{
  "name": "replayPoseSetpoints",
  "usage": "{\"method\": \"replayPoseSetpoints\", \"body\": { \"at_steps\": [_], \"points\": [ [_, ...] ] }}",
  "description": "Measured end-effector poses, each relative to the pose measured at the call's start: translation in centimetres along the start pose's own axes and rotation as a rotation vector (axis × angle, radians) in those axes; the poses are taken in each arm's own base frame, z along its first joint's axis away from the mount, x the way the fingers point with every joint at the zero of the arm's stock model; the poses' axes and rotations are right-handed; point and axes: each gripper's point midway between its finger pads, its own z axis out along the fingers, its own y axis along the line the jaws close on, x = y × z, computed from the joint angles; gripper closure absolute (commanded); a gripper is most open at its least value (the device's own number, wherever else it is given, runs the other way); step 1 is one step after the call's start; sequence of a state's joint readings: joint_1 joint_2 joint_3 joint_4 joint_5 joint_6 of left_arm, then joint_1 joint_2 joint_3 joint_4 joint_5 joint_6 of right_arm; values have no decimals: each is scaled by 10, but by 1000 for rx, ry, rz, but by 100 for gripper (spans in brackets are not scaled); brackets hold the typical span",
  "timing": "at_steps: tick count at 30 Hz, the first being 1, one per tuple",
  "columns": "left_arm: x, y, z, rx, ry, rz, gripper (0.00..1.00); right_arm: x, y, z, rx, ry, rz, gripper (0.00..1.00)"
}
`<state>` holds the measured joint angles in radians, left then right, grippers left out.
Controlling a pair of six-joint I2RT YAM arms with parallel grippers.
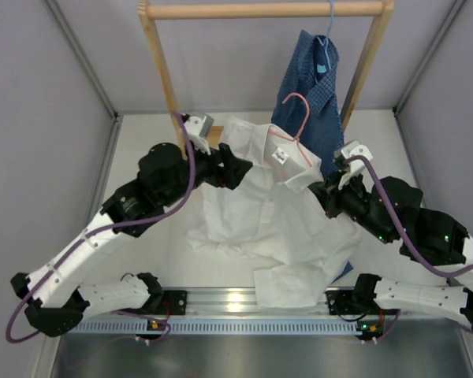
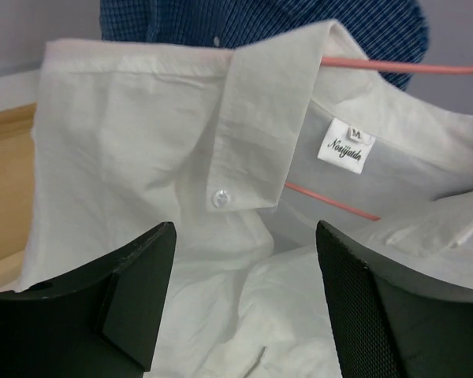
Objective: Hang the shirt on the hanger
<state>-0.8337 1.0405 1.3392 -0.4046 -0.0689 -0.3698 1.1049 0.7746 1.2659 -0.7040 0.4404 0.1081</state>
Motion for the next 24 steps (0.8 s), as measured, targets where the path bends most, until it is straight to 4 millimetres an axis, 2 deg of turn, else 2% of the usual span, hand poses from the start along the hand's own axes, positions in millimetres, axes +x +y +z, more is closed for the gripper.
{"method": "replayPoseSetpoints", "body": {
  "at_steps": [2, 5, 9, 14, 15, 16, 19, 20, 24],
  "points": [
    [19, 3, 15, -51, 44, 3, 26, 1, 2, 8, 14, 9, 11, 100],
    [34, 7, 28, -117, 68, 9, 27, 3, 5, 16, 23, 18, 28, 100],
    [42, 19, 39, -212, 68, 29, 34, 3, 10, 25, 25, 25, 48, 100],
    [53, 40, 50, -317, 67, 61, 35, 1, 18, 32, 5, 20, 70, 100],
    [56, 42, 51, -327, 69, 68, 40, 0, 20, 32, -2, 16, 74, 100],
    [57, 44, 52, -335, 70, 72, 53, -1, 22, 32, -10, 12, 80, 100],
    [53, 47, 56, -356, 48, 81, 82, -4, 27, 32, -32, -1, 97, 100],
    [52, 48, 57, -359, 43, 86, 100, -3, 28, 32, -38, -2, 101, 100],
    [51, 45, 59, -345, 38, 92, 100, 0, 28, 32, -40, -2, 105, 100]
  ]
}}
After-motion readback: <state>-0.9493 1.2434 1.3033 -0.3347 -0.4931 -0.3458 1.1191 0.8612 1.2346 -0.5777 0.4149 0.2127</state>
